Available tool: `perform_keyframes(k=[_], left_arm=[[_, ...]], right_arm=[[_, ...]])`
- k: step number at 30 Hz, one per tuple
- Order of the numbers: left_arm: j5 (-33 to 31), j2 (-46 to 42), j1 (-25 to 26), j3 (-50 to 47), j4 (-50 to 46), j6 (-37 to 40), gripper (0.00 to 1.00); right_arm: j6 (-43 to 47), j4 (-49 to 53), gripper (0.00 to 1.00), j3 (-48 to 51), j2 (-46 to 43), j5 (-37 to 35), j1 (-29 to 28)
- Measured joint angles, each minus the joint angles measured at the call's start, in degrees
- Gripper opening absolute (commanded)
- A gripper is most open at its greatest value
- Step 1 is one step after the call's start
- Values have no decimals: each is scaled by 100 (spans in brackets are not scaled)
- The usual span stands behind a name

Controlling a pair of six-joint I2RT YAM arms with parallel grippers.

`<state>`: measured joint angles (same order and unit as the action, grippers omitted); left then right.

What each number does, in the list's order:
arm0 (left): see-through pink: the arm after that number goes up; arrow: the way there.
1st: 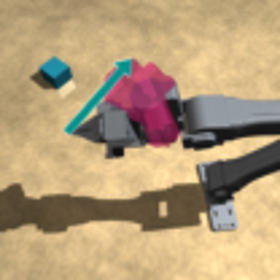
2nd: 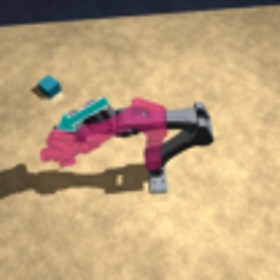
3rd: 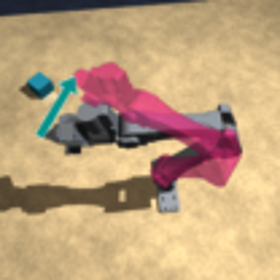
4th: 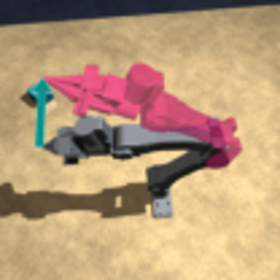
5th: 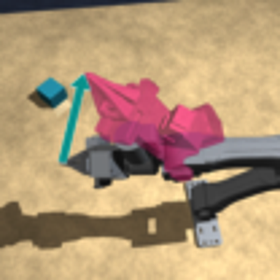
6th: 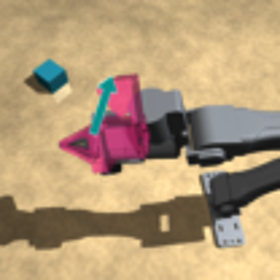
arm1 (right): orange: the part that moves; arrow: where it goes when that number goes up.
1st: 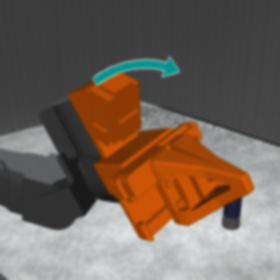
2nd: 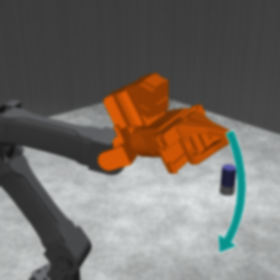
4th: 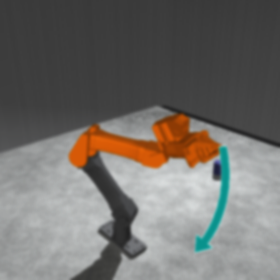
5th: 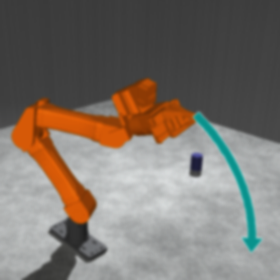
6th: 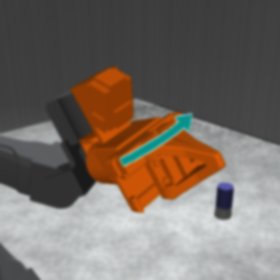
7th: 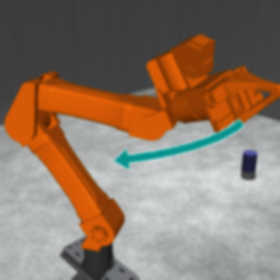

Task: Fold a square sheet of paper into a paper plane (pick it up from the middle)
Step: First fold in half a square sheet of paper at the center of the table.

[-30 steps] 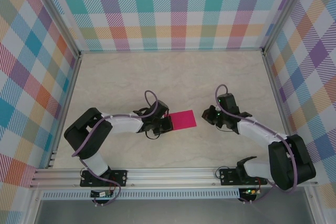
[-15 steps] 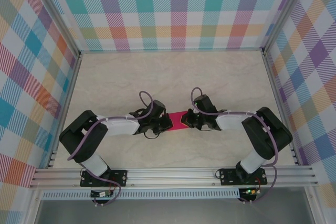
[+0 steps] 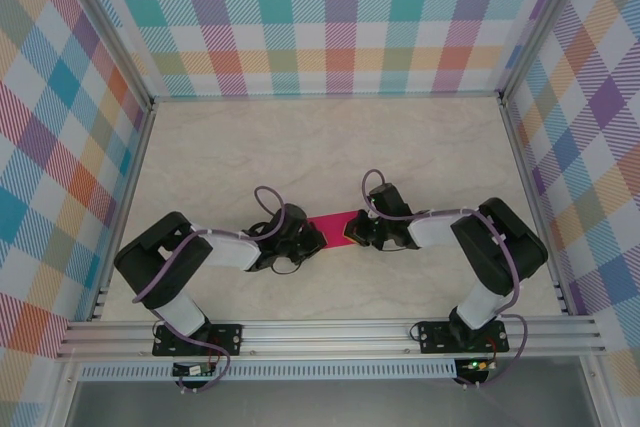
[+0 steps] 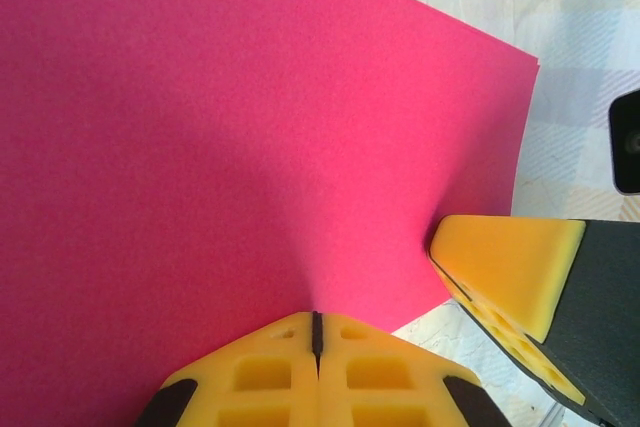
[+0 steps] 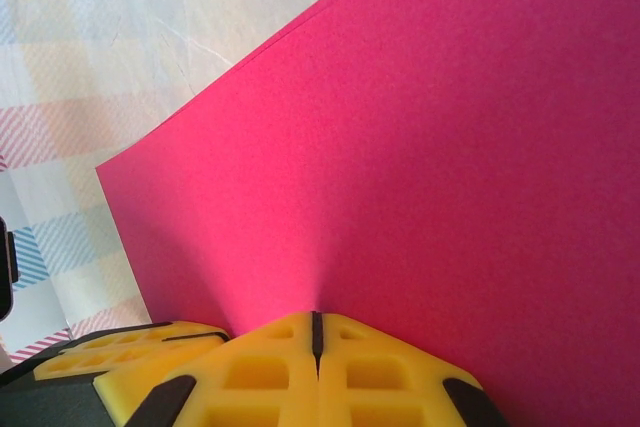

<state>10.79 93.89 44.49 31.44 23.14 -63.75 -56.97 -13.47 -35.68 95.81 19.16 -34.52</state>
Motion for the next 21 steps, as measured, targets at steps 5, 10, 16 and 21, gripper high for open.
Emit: perform_keyframes(k=[5, 10, 16, 21], left_arm=[[-168, -131, 9, -240, 227, -125, 0], [-407, -529, -74, -374, -278, -157, 0], [-402, -846, -450, -393, -890, -160, 0], [-455, -1082, -612, -411, -1294, -129, 0]], right_arm=[[63, 68, 0, -13, -4, -63, 0], [142, 232, 0, -72, -17, -153, -9], [256, 345, 0, -122, -17, -173, -11], [264, 365, 0, -131, -17, -177, -11]])
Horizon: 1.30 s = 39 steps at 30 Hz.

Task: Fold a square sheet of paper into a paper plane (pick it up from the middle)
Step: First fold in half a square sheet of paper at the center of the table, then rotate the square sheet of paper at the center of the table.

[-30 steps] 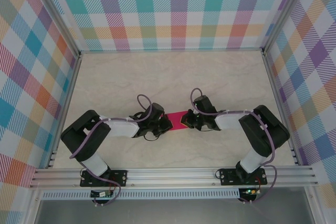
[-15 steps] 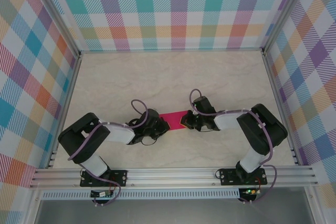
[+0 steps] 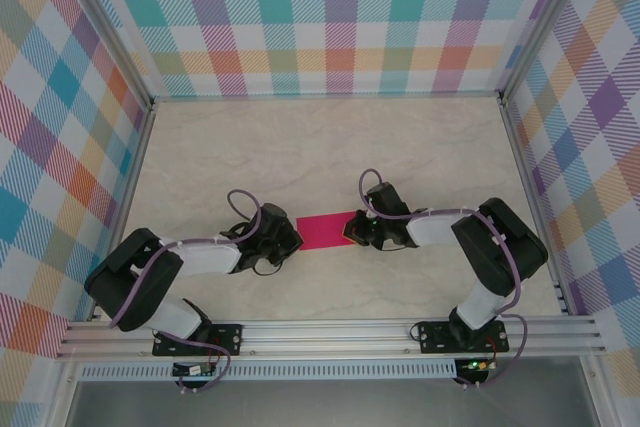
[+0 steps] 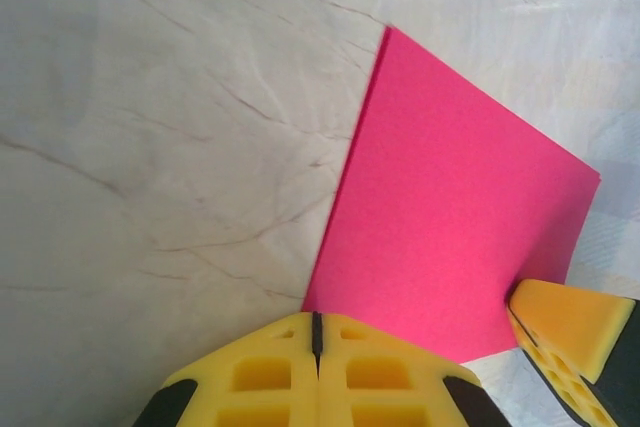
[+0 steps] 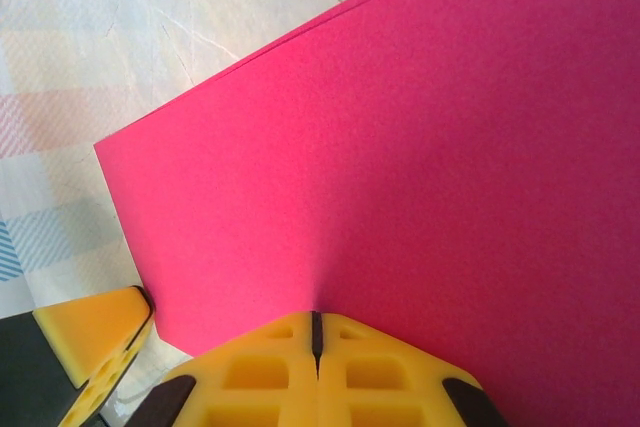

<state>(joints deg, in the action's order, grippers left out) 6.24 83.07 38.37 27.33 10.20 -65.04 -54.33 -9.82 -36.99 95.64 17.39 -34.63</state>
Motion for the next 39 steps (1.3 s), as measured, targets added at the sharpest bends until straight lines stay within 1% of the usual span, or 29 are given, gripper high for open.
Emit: perform_keyframes(k=[5, 6, 7, 8, 9, 10, 11, 12, 13, 16, 19, 21, 24, 30, 35, 39], left_arm=[[-170, -487, -136, -7, -769, 258, 1], [-195, -592, -162, 68, -1012, 385, 6], [-197, -664, -190, 186, -1239, 531, 11], [-205, -706, -216, 350, -1467, 684, 16], [-210, -723, -251, 562, -1685, 848, 26], [-221, -730, -297, 787, -1908, 992, 35], [-256, -730, -369, 1071, -2184, 1134, 42], [-273, -728, -459, 1314, -2409, 1252, 46], [-284, -728, -549, 1488, -2577, 1335, 50], [-299, -728, -994, 1871, -3034, 1633, 61], [-302, -728, -1410, 1974, -3410, 1845, 70], [-341, -728, -1596, 1980, -3622, 1919, 76], [-417, -723, -1797, 2013, -3921, 2033, 81], [-444, -667, -1882, 2057, -4192, 2188, 85], [-442, -664, -1904, 2057, -4304, 2302, 92], [-442, -664, -1906, 2057, -4315, 2382, 94]], right_arm=[[173, 251, 1, -146, -9, -24, 2], [251, 400, 3, -232, -9, -46, 2], [339, 610, 8, -341, -9, -87, 2], [409, 807, 17, -444, -9, -142, 2], [496, 1064, 31, -588, -9, -208, 2], [586, 1283, 41, -739, -9, -258, 2], [675, 1499, 49, -929, -9, -304, 0], [754, 1674, 53, -1128, -9, -348, -11], [826, 1821, 54, -1307, -9, -376, -24], [920, 2253, 53, -2041, 85, -490, -122], [944, 2540, 47, -2846, 483, -605, -367], [927, 2677, 46, -3224, 807, -651, -527], [918, 2933, 46, -3681, 1335, -717, -763], [922, 3377, 46, -4376, 2087, -772, -1069], [946, 3563, 45, -4605, 2328, -763, -1261], [1113, 3609, 44, -4605, 2389, -636, -1351]])
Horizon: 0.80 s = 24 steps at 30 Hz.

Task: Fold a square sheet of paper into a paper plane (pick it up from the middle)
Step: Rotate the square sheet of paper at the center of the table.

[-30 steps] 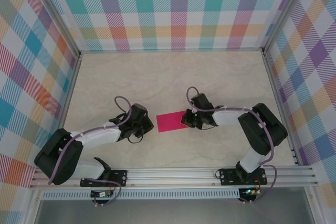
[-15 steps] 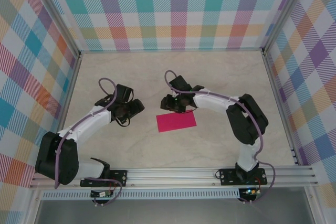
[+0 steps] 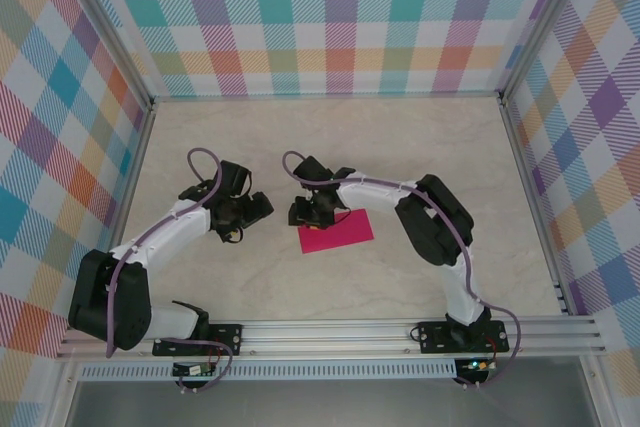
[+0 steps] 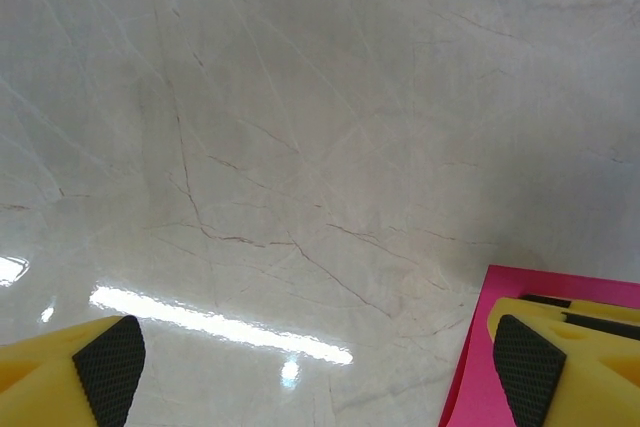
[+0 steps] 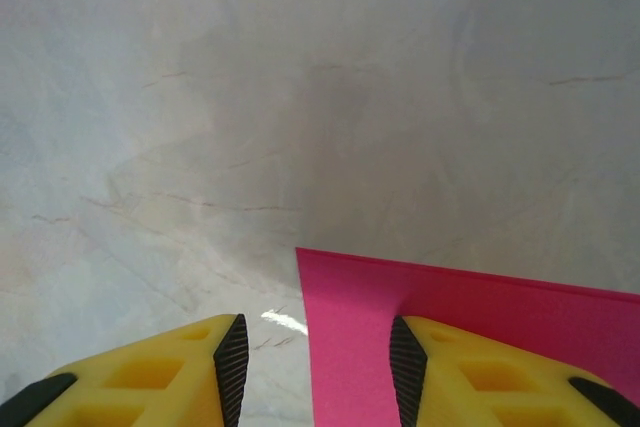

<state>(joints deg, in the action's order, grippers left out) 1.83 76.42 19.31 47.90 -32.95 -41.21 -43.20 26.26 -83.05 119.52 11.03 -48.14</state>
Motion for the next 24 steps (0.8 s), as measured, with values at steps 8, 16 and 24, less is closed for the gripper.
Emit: perform_keyframes(k=[8, 16, 24], left_arm=[[26, 24, 0, 4, 2, 254, 98], [328, 186, -2, 9, 22, 511, 100], [911, 186, 11, 9, 175, 728, 100]], right_arm=[[1290, 234, 45, 1071, -778, 293, -184], [660, 614, 68, 1674, -2070, -693, -44], [-605, 857, 70, 2109, -2218, -1550, 658]])
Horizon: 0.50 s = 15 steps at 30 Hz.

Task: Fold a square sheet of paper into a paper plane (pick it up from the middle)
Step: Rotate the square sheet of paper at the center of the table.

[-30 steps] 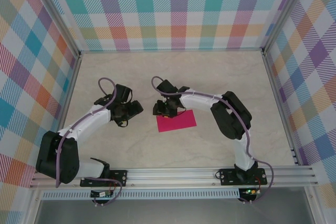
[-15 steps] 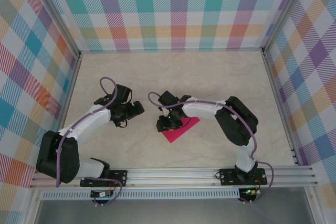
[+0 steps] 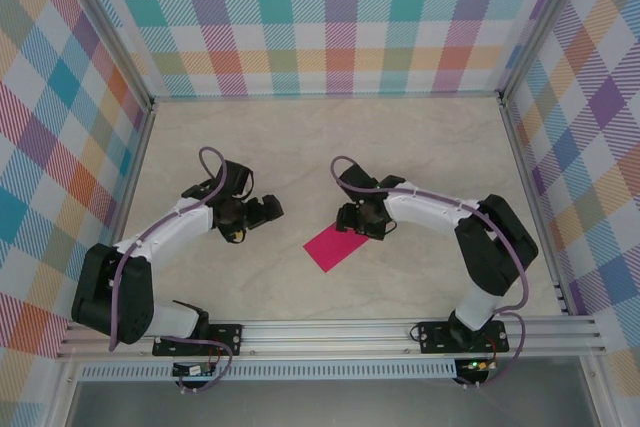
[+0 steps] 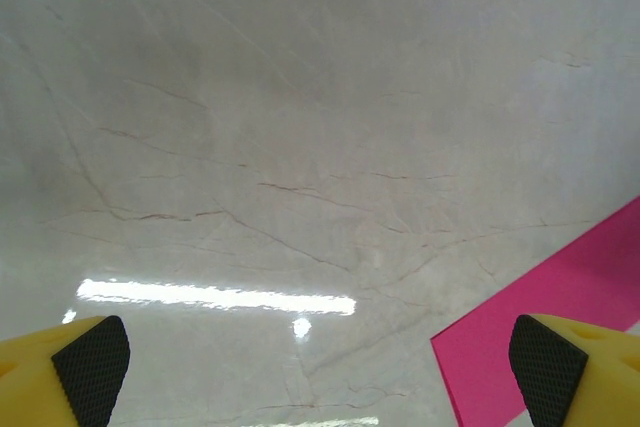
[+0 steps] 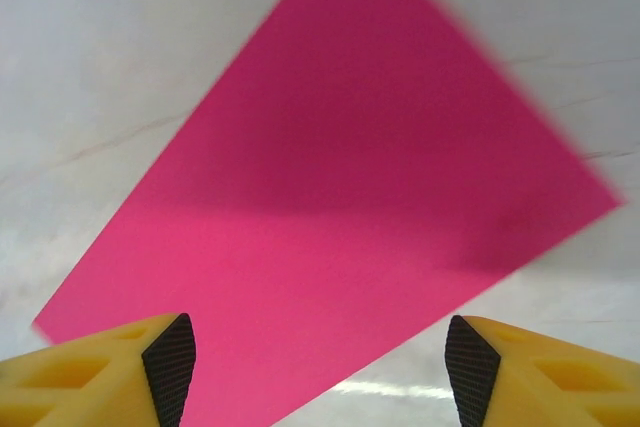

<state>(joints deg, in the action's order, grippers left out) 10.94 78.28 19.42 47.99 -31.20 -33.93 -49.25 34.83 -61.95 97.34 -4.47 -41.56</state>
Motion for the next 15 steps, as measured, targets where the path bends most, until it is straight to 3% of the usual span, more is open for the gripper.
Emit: perform_keyframes(k=[15], left_arm=[[686, -39, 37, -398, 472, -144, 98]], right_arm=[[31, -166, 68, -590, 951, -81, 334]])
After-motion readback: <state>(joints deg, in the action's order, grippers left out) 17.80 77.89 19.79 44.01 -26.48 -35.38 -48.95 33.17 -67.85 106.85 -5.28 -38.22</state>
